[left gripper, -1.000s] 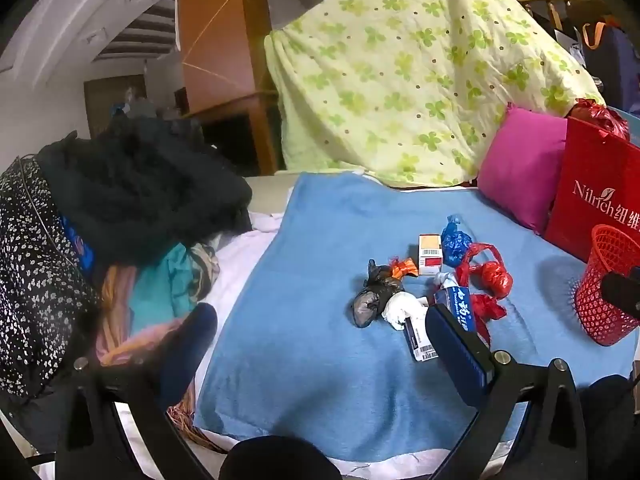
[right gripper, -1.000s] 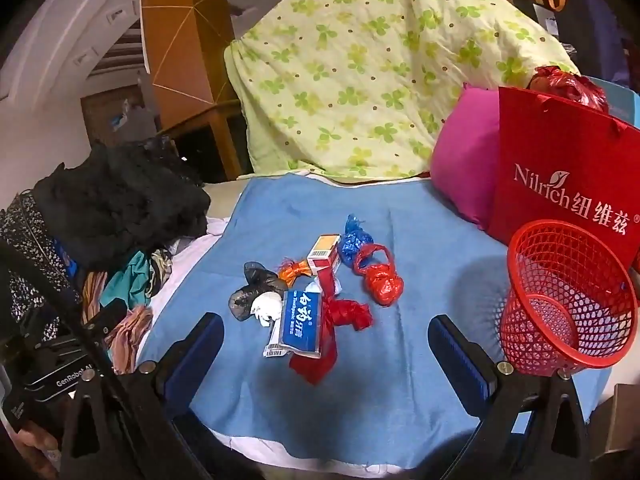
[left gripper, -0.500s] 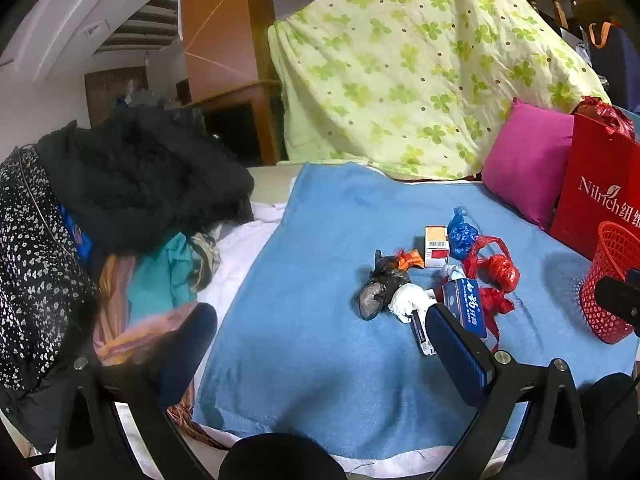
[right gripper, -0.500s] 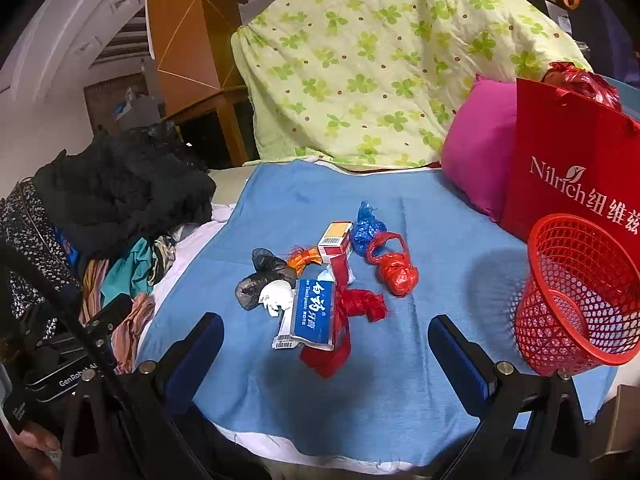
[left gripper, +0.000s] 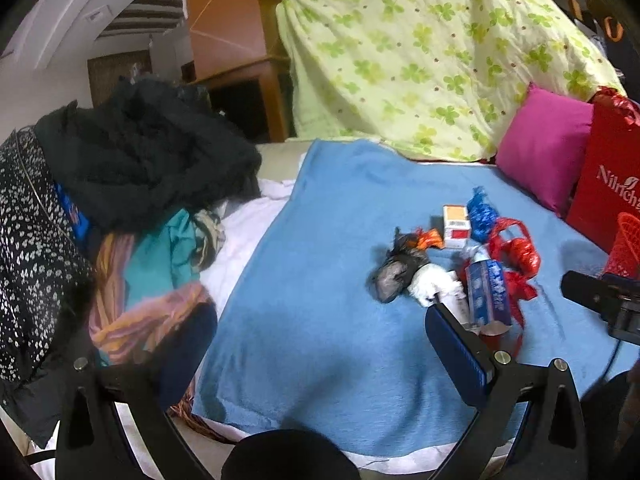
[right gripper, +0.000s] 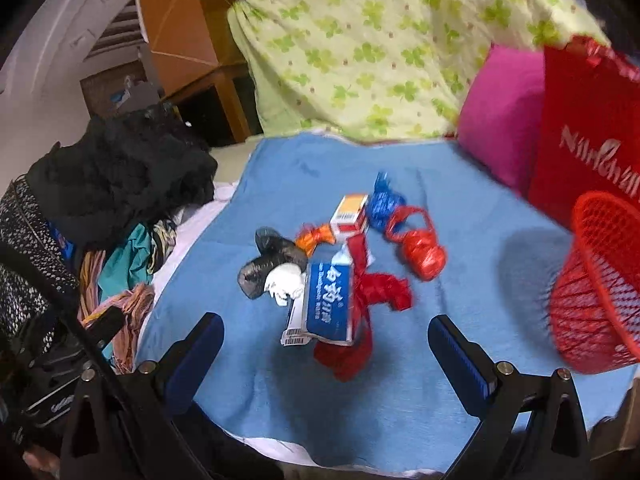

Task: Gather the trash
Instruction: 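Move both grippers toward the boxes on the blue blanket, then grasp the white medicine box with left gripper while right grasps the blue toothpaste box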

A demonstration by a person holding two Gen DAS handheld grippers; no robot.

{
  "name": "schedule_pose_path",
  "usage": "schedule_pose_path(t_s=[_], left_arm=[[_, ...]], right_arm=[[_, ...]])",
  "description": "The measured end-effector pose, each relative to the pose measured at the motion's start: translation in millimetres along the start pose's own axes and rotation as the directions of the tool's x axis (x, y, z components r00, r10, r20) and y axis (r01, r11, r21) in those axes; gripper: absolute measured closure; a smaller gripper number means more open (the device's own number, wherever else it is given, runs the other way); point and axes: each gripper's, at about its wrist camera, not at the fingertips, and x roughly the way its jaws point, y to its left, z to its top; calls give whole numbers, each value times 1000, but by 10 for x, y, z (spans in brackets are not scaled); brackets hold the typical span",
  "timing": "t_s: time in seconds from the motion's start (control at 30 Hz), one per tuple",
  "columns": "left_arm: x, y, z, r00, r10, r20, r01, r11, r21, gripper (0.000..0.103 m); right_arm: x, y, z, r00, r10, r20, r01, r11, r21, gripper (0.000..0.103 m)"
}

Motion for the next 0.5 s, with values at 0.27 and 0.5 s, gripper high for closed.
schedule_pose_path(t_s=[0.27,0.5], left_arm=[[316,125,-90,997,30,-70,-31,999,-13,0],[489,65,-130,994,3,-113,-3,1000,0,0]], right_arm=[[884,-46,13,993,-72,-89,71,997,-12,1],[1378,-216,-26,975,-84,-205,95,995,41,43]])
